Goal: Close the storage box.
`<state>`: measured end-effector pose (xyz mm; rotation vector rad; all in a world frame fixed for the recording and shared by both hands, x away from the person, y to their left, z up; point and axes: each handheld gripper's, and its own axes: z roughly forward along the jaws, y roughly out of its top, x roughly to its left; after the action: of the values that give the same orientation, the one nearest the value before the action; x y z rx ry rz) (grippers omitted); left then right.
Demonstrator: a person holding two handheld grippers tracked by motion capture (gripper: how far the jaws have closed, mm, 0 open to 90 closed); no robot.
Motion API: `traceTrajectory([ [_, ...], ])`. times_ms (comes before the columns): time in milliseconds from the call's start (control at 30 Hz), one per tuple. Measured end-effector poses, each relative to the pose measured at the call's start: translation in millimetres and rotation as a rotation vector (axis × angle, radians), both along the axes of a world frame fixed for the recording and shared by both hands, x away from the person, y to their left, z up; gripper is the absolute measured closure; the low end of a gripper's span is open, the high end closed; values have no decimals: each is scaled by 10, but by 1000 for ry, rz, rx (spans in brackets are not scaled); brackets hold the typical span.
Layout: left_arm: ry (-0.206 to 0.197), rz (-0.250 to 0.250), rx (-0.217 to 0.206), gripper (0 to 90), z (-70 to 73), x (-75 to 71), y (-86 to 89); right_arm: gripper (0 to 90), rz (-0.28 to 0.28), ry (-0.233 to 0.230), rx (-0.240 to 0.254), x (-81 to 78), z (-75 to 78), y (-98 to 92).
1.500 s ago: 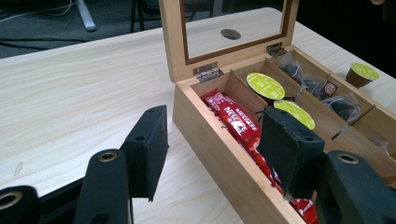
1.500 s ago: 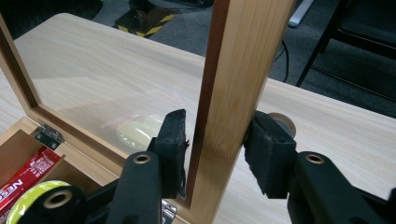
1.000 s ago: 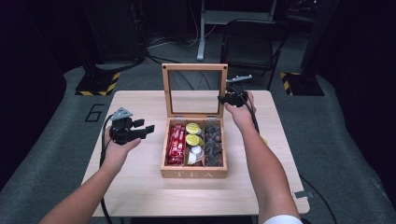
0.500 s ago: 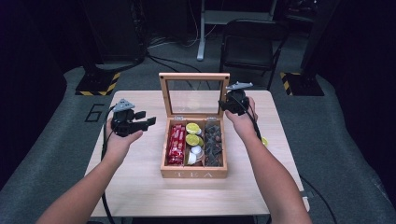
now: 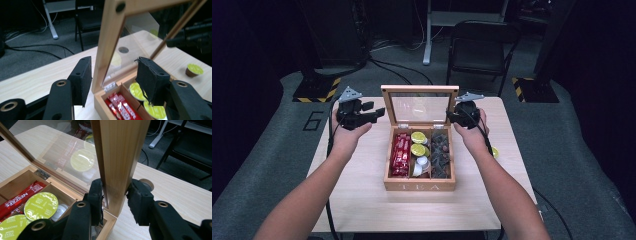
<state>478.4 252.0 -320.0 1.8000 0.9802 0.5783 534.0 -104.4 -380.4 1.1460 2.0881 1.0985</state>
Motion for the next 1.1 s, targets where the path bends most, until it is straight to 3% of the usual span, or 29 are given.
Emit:
traceTrajectory([
  [200, -12, 10, -6, 487, 86, 41, -76, 641, 12, -6, 9, -40, -15, -11],
  [467, -21, -14, -8, 539, 149, 64, -147, 634, 25, 0, 21, -80, -30, -37],
  [700, -9, -20, 38, 583, 121, 42, -208, 627, 33, 2, 41, -105, -54, -61],
  [900, -6, -22, 28, 591, 73, 0, -201, 582, 44, 13, 77, -149, -63, -98],
  [1100, -16, -32, 22, 591, 27, -61, -187, 535, 52, 17, 77, -228, -61, -155],
])
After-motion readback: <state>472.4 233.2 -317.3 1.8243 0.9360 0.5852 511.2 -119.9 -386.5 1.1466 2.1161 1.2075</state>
